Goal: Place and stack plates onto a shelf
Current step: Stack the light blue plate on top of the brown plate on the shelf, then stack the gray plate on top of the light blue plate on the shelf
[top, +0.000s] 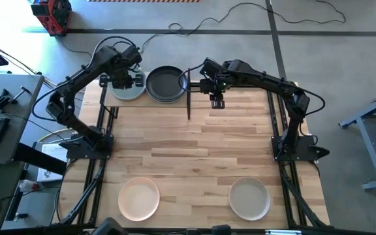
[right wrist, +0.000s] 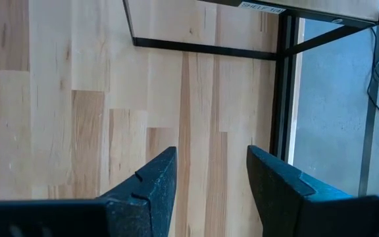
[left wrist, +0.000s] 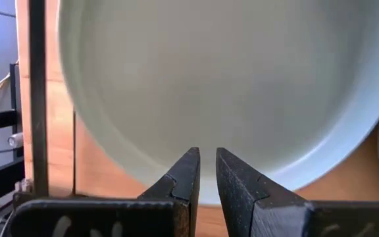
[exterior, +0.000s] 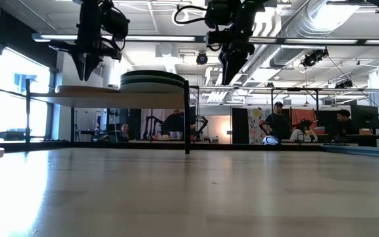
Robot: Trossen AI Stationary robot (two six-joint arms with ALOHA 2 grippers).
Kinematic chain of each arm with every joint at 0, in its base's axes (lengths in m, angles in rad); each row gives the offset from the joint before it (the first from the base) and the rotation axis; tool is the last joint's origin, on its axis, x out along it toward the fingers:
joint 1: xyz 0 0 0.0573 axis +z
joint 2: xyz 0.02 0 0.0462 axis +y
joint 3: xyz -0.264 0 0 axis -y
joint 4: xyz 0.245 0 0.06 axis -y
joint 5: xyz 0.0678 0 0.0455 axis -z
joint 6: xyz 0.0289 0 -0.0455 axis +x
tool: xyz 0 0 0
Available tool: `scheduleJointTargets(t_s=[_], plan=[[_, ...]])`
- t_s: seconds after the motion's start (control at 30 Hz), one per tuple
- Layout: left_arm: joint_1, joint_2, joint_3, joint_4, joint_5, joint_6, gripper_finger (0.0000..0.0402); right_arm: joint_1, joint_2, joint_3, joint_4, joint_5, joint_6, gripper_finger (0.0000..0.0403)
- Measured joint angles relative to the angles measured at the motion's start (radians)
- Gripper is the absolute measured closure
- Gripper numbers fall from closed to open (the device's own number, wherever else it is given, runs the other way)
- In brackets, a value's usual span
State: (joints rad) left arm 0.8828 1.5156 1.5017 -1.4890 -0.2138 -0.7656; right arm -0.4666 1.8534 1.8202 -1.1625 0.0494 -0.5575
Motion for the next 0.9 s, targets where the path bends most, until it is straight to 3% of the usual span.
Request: scheduleJointTargets(t_s=[0.27, 0.4, 0.63, 0.9], plan=[[-0.018, 0.000, 0.000, 0.035, 0.138, 0.096, 0.0360, 0.001, 0.000, 0.000, -0.011, -0.002, 0.012, 0.0242], [-0.061, -0.045, 0.000, 0.022, 0.157, 0.097, 0.0360, 0.001, 0.000, 0.000, -0.048, -0.067, 0.084, 0.0242], [-0.214, -0.133, 0.000, 0.024, 0.162, 0.097, 0.0360, 0.013, 0.000, -0.001, -0.147, -0.216, 0.255, 0.0242], [-0.418, -0.174, 0.001, 0.000, 0.163, 0.164, 0.0360, 0.107, 0.000, -0.003, -0.219, -0.236, 0.529, 0.0242]])
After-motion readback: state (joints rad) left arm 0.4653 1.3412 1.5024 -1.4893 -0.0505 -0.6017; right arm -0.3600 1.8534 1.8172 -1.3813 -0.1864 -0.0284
